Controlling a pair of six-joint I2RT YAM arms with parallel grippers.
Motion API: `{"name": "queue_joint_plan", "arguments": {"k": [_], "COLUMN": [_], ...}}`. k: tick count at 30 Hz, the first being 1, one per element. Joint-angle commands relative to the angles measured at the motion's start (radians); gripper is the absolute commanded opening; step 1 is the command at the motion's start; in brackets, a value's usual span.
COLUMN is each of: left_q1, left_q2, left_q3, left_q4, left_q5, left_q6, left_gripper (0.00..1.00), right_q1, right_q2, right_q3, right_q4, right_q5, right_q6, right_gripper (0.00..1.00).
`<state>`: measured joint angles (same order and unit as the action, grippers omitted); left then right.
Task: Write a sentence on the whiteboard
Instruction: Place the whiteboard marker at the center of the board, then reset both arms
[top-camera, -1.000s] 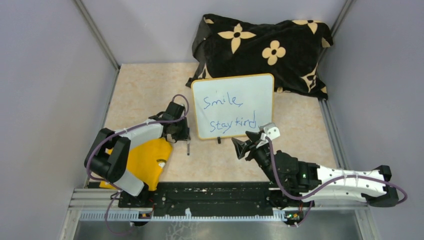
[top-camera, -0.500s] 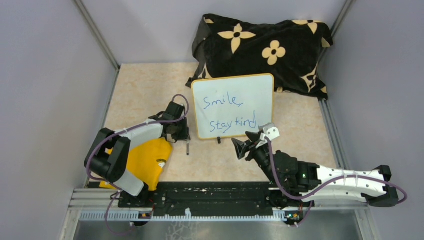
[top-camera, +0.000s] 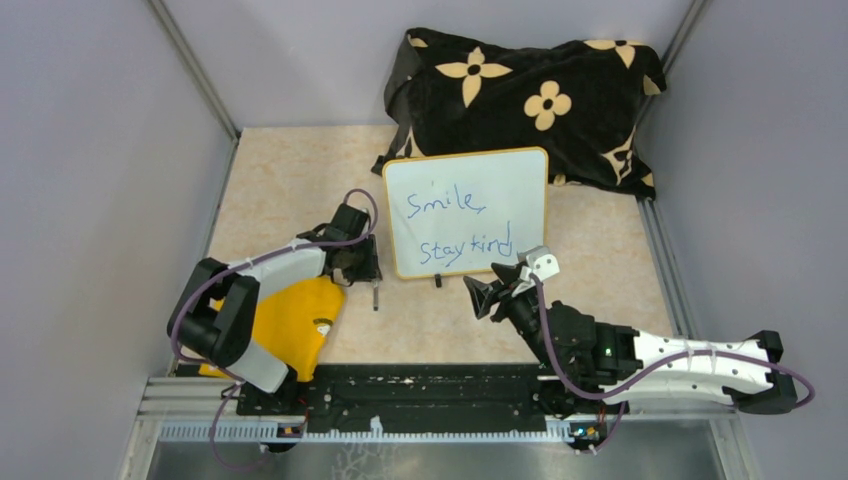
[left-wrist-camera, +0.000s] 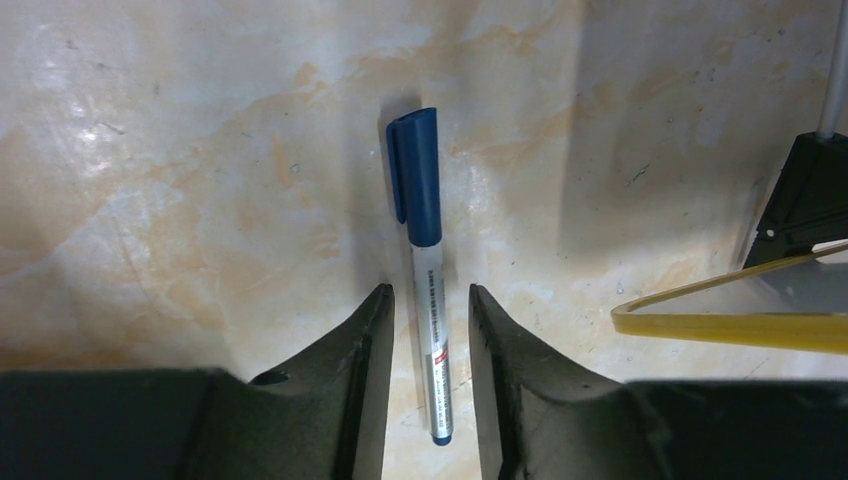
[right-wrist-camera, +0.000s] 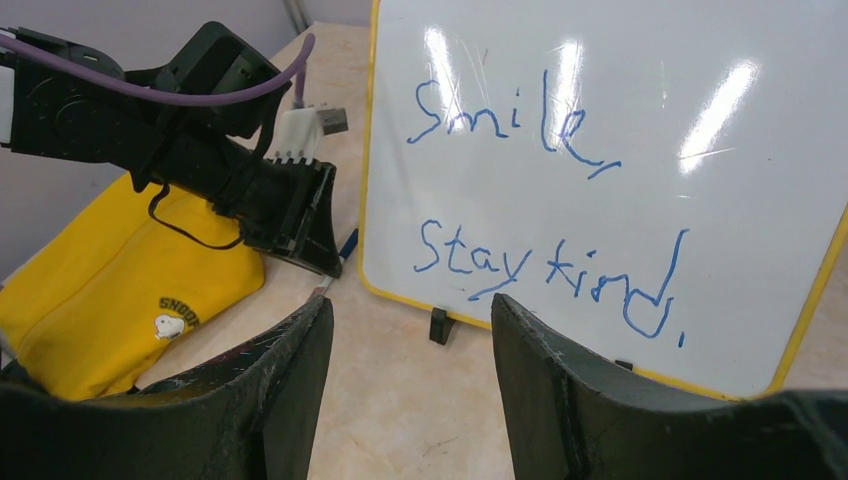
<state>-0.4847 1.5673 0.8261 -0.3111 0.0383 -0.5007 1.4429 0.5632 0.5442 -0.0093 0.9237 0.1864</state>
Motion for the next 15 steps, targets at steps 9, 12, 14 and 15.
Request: {"name": "queue_joint_plan", "arguments": {"k": [9, 12, 14, 15], "left_q1": [0.005, 0.005, 0.005, 0.005], "left_q2": [-0.183, -0.229, -0.272, -0.291], "left_q3": [0.002, -0.001, -0.012, -0.014], "left_q4": [-0.044, -0.050, -0.047, -0.045], "left_q5": [-0.067, -0.081, -0.091, -0.100], "left_q6": [0.014, 0.023, 0.028, 0.033], "left_gripper": [0.56, 0.59, 0.60, 0.61], "right_q1": [-0.006, -0.006, -0.006, -0.006], "right_q2": [0.078, 0.106, 0.125, 0.134], "right_q3": [0.047, 0.048, 0.052, 0.055], "right_q4": [0.064, 0.080, 0.090, 0.095], "right_q5": [0.000, -0.013, -0.019, -0.022], "right_q6": [-0.018, -0.025, -0.036, -0.042], "right_gripper": [0.58, 0.58, 0.58, 0.58]}}
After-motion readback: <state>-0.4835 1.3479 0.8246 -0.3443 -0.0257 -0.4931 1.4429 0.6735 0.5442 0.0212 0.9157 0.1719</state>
